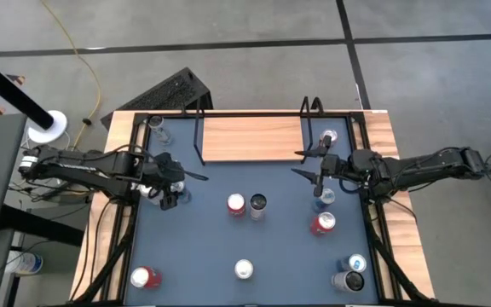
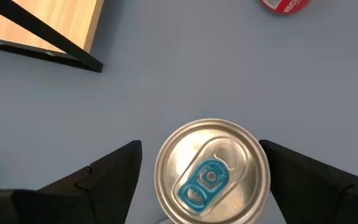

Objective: Place canned beverage on shelf
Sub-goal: Put the top left blue soda can onto the shelf

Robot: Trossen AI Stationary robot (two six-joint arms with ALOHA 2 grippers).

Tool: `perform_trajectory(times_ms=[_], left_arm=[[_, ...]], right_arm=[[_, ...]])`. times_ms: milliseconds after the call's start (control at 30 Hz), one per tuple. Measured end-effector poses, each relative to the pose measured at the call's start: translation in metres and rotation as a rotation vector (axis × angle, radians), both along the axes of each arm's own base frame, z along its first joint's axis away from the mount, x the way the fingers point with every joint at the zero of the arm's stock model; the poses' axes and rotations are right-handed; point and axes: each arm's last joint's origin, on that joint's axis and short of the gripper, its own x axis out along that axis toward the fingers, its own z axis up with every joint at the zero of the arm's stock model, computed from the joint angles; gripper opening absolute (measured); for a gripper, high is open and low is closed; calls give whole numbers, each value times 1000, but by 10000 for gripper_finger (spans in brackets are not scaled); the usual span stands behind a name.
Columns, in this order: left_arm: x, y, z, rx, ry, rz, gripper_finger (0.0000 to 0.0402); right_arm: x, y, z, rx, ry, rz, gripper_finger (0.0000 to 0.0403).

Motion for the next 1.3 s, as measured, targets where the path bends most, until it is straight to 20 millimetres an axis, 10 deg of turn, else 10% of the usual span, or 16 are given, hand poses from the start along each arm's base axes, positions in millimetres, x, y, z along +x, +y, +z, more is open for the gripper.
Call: perform_trajectory(times_ms=[400,767,1067,1300], left_arm=[[1,-1,5,-32,-10,-19,226],[31,5,95,128,-388,-191,226],[98,59,148,304,-281,-284,226],[131,136,152,334,-77,-307,226]], right_arm=[[0,0,0,0,0,0,240],[0,0,0,10,-3,0,240],[0,1,0,43,-11,7,240],[0,8,0,44,-11,45,240]])
